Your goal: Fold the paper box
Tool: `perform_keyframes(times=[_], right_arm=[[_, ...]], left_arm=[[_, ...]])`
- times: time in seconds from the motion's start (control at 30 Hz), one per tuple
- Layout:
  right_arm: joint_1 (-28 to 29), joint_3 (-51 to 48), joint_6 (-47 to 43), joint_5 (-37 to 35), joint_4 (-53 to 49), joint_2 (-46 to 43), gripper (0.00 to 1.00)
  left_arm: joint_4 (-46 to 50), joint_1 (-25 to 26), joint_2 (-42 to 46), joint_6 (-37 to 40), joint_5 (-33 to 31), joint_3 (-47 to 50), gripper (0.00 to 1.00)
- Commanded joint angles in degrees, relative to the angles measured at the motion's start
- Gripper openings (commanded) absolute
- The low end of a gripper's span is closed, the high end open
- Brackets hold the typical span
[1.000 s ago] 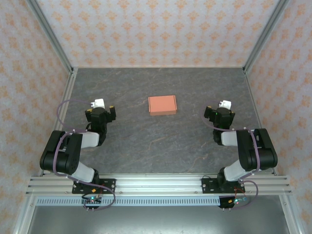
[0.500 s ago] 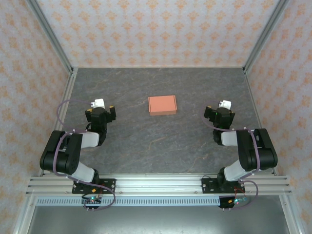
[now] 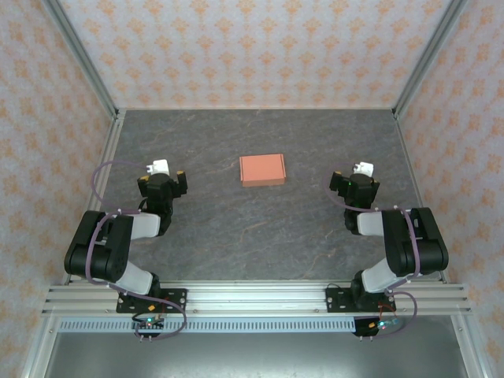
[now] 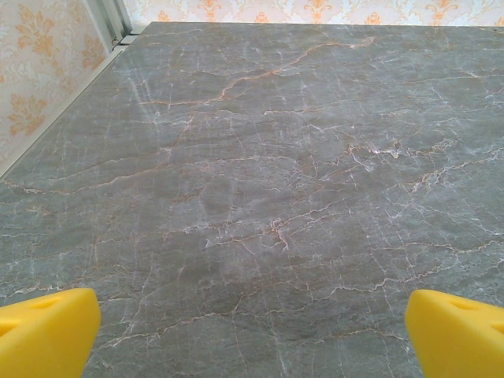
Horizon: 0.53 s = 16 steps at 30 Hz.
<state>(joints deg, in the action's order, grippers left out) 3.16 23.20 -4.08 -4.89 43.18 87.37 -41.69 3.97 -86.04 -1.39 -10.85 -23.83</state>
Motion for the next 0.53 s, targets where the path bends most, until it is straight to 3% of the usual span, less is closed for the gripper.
perform_keyframes(times=[0.0,0.5], right_arm=[[-0.4,0.7,0.9,0.3,1.5,-0.3,0.99],[-0.4,0.6,0.9,0.4,1.4,-0.3,0.99]], left_arm=[[-2.0,-0.3,0.3,1.2,0.2,0.1,1.00],[-1.9,-0.4,0.3,1.1,0.1,0.0,1.00]])
